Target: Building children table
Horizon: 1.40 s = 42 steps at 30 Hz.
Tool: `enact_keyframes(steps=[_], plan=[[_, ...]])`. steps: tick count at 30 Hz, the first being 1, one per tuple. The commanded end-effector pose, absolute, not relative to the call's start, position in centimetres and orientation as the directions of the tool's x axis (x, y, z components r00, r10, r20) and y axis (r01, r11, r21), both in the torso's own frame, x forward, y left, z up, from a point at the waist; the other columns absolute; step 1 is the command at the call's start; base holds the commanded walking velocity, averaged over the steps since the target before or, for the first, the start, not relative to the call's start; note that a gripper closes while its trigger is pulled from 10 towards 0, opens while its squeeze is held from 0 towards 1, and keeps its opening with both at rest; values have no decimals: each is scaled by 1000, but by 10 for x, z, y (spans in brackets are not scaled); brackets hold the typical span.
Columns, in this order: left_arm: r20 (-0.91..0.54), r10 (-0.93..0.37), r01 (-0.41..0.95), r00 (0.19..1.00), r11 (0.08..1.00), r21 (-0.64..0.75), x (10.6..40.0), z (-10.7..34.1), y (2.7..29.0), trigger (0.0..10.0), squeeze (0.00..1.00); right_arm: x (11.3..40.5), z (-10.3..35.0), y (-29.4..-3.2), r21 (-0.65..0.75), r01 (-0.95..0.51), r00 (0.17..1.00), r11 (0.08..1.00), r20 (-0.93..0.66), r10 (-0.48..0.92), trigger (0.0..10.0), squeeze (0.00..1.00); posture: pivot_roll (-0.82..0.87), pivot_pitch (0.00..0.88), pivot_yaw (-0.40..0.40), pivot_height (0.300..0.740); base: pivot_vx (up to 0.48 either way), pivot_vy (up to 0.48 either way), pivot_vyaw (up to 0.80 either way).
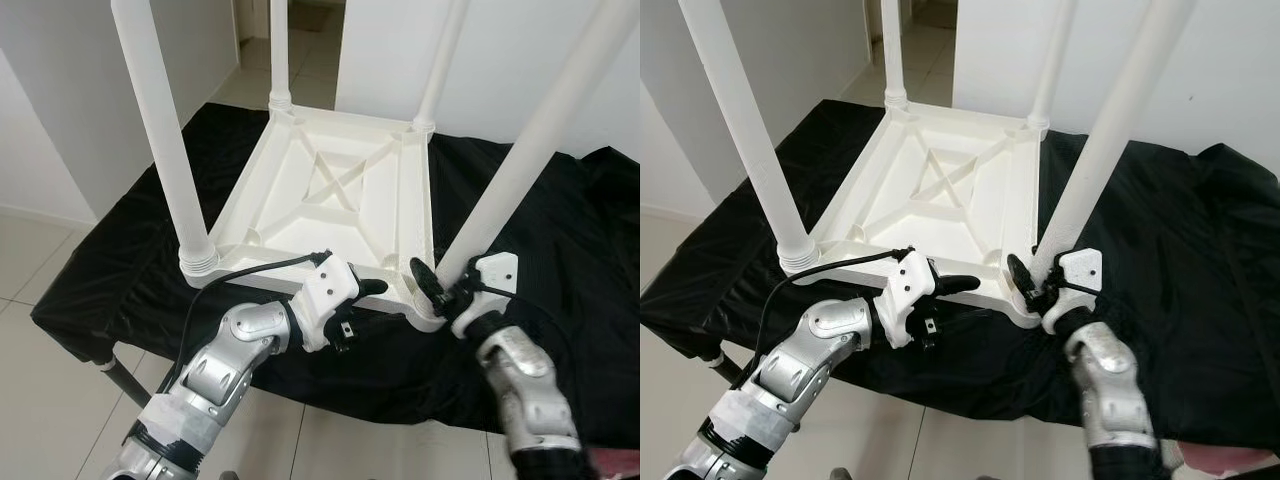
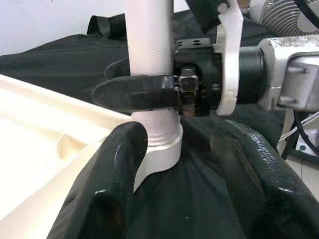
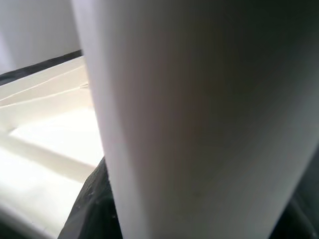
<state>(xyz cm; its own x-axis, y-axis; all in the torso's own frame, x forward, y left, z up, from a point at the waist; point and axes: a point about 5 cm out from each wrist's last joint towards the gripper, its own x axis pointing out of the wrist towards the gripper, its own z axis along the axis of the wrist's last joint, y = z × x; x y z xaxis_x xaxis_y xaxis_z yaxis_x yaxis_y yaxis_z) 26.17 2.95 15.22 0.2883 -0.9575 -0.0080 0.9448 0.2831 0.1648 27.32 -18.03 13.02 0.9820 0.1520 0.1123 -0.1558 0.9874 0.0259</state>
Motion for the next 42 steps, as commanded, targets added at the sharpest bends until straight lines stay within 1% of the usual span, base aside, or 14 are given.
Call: enact_keyframes(steps=[1,3,4,6,8,11,16,17,21,32,33,39,41,42], plan=[[-18,-965,952,262,255,171,262,152,28,10000,0,271,122,-187,84,5,998,996,67,-11,10000,0,-68,0,-30,740,0,0,0],[-16,-966,952,259,253,172,262,152,28,10000,0,269,119,-181,122,104,992,987,54,-111,10000,0,-73,0,-24,740,0,0,0],[-16,-966,952,259,253,172,262,152,28,10000,0,269,119,-181,122,104,992,987,54,-111,10000,0,-73,0,-24,740,0,0,0],[-15,-966,952,258,251,173,263,153,27,10000,0,268,119,-174,156,214,974,964,35,-222,10000,0,-73,0,-22,740,0,0,0],[-12,-966,953,258,252,170,263,153,26,10000,0,268,121,-168,175,243,967,954,32,-252,10000,0,-75,0,-15,740,0,0,0],[-9,-968,955,252,247,164,260,153,25,10000,0,268,125,-154,195,229,970,954,32,-240,10000,0,-77,0,-14,740,0,0,0],[-11,-970,958,243,239,161,259,152,23,10000,0,268,128,-155,157,207,975,966,47,-217,10000,0,-81,0,-14,740,0,0,0],[-9,-970,958,243,238,161,259,152,23,10000,0,267,130,-154,163,171,981,972,59,-183,10000,1000,-83,0,-16,740,0,0,0],[-8,-970,958,242,238,161,259,152,22,10000,0,267,131,-153,155,138,985,978,76,-152,10000,1000,-81,0,-18,740,0,0,0],[-5,-971,958,240,236,161,255,152,20,10000,0,267,130,-180,121,-43,993,992,118,28,10000,1000,-69,0,-39,740,0,0,0],[-12,-973,960,232,227,165,254,152,20,10000,0,267,130,-182,98,-98,988,990,129,85,10000,0,-68,0,-41,740,0,0,0],[-43,-977,961,210,199,194,254,150,20,10000,0,267,131,-188,61,-233,964,970,145,223,10000,0,-60,0,-51,740,0,0,0],[-58,-979,961,195,179,211,254,150,22,10000,0,269,132,-195,-3,-332,935,943,131,329,10000,0,-46,0,-66,740,0,0,0],[-58,-979,961,195,179,211,254,150,22,10000,0,269,132,-195,-3,-332,935,943,131,329,10000,0,-46,0,-66,740,0,0,0]])
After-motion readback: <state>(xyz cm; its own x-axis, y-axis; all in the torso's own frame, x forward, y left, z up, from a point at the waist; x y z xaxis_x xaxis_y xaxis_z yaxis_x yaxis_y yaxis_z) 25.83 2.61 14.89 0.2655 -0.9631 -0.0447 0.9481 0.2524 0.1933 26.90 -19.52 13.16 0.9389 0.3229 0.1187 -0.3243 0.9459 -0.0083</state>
